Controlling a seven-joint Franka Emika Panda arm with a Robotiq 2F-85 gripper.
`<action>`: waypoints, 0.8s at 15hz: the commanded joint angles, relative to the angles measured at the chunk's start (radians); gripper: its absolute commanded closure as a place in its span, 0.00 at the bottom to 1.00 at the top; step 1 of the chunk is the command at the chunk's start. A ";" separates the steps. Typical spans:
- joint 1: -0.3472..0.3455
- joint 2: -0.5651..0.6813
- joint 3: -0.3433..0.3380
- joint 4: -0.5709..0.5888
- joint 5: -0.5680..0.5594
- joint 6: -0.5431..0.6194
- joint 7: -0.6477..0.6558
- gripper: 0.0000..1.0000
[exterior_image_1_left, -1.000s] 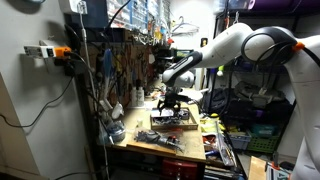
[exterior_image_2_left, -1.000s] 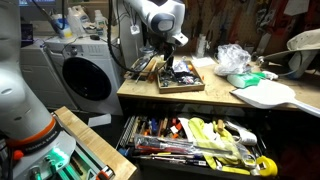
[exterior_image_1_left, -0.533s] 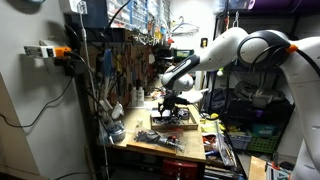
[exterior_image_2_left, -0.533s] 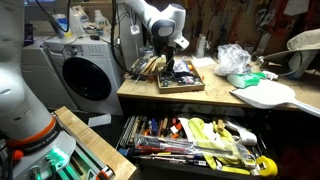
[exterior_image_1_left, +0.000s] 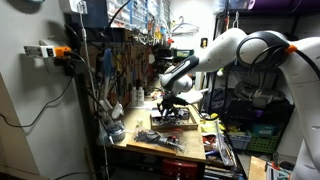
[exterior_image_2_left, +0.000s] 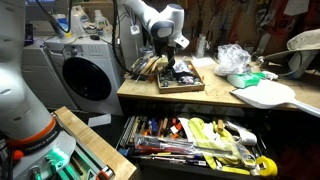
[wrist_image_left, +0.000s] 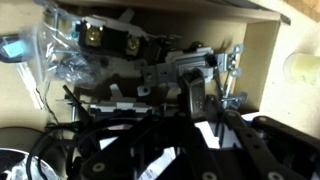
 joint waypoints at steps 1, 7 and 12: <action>0.004 0.007 0.005 -0.004 -0.014 0.013 -0.008 0.78; 0.018 0.006 0.006 -0.009 -0.049 0.006 -0.019 0.31; 0.025 0.012 0.005 -0.006 -0.069 0.007 -0.021 0.68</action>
